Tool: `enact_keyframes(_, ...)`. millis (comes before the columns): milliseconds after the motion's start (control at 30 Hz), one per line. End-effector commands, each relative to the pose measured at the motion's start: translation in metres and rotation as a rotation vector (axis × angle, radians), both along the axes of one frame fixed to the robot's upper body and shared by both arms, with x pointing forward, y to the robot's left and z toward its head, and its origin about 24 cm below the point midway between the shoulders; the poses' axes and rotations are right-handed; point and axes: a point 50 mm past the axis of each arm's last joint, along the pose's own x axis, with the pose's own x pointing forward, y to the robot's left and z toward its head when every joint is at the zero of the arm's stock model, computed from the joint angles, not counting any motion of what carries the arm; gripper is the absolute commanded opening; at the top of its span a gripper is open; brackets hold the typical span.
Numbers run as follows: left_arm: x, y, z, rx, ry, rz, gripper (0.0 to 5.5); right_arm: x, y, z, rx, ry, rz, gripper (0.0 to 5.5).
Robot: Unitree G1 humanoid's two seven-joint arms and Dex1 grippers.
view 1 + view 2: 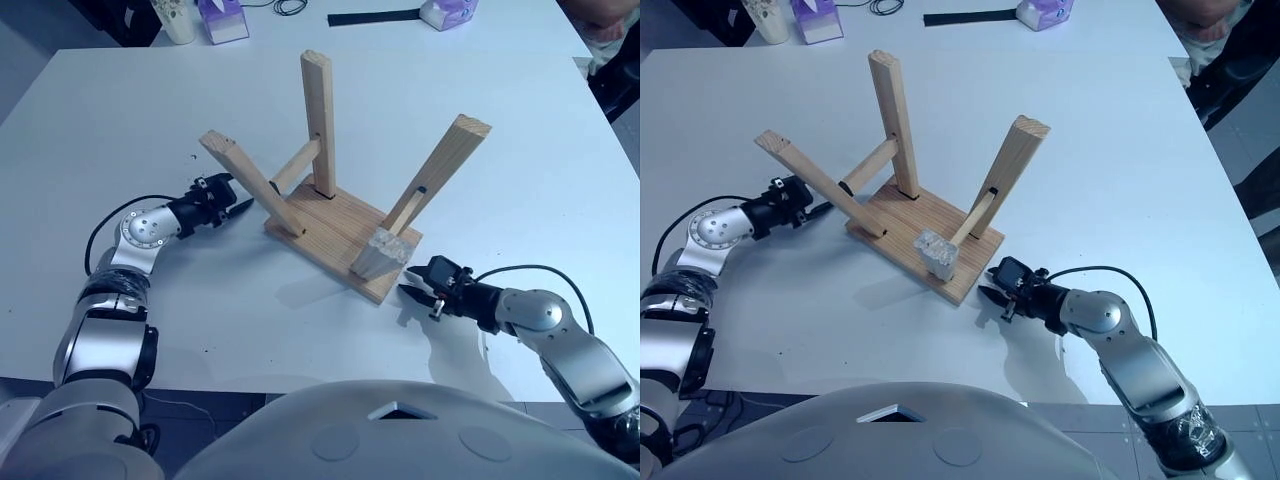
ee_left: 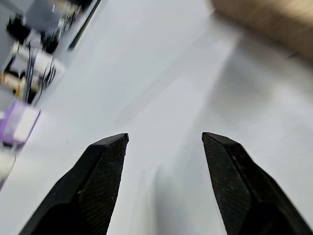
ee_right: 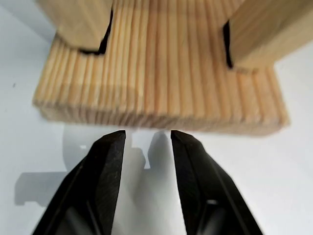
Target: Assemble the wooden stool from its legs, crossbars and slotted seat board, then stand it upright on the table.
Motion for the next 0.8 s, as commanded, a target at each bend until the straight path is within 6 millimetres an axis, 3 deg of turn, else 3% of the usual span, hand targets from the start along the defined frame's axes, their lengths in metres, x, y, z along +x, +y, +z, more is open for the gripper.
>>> enact_keyframes(33,-0.049,-0.011,-0.051,0.063,0.249,-0.149,2.81,0.005,0.001,-0.001,-0.009,-0.020,-0.018,1.71)
enact_keyframes(333,-0.093,-0.024,-0.048,-0.063,0.385,-0.301,2.81,0.025,-0.026,0.000,-0.059,-0.102,-0.108,1.71)
enact_keyframes(433,-0.101,-0.024,-0.041,-0.123,0.419,-0.254,2.81,0.030,-0.033,0.005,-0.069,-0.121,-0.104,1.71)
enact_keyframes(633,-0.095,-0.008,-0.021,-0.171,0.396,-0.077,2.81,0.025,-0.040,0.006,-0.084,-0.112,-0.068,1.71)
enact_keyframes(800,-0.114,-0.012,-0.019,-0.183,0.452,-0.064,2.81,0.018,-0.044,0.008,-0.083,-0.108,-0.081,1.71)
